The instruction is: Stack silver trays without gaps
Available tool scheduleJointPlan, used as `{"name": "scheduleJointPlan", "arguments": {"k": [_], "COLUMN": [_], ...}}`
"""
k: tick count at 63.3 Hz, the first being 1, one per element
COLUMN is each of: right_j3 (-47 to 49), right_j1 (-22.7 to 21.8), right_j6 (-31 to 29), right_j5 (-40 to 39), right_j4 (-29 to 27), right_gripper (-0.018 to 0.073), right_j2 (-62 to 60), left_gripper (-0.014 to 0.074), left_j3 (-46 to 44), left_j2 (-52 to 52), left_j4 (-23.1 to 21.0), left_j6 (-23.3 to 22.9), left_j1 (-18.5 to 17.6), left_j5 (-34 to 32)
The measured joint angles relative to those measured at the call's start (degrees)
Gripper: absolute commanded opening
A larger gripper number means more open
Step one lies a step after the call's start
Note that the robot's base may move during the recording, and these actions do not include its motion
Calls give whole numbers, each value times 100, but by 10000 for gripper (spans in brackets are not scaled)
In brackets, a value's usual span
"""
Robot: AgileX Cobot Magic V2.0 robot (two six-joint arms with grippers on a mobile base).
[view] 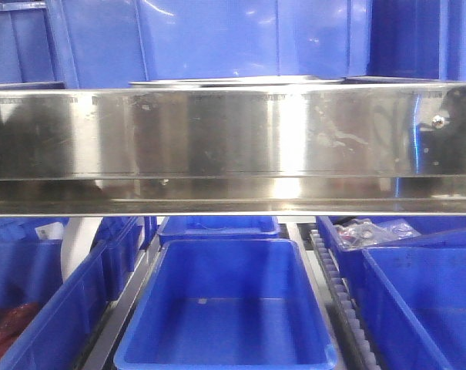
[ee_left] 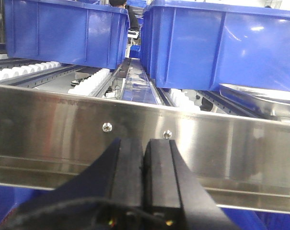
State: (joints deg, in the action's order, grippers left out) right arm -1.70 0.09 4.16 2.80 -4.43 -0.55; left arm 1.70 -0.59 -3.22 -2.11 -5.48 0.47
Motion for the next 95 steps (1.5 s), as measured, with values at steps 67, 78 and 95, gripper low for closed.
{"name": "scheduleJointPlan", "arguments": {"k": [67, 78, 95], "right_j3": [4867, 6217, 8741], "right_j1": [822, 1787, 2037], "right_j6": [0, 0, 436], "right_j5": [2699, 3550, 5460], "right_j4": [-22, -33, 58], "right_gripper": [613, 613, 613], "right_j2": [3460, 5063, 7679], "left_gripper": [465, 464, 462], "left_j3": [-6185, -7533, -9540], "left_j2": [4978, 6659, 8769], "left_j4": [-646, -676, -223], "left_j6": [1654, 1258, -94], "left_j1": [-2221, -2656, -2248], "left_j5": [3908, 4380, 5471]}}
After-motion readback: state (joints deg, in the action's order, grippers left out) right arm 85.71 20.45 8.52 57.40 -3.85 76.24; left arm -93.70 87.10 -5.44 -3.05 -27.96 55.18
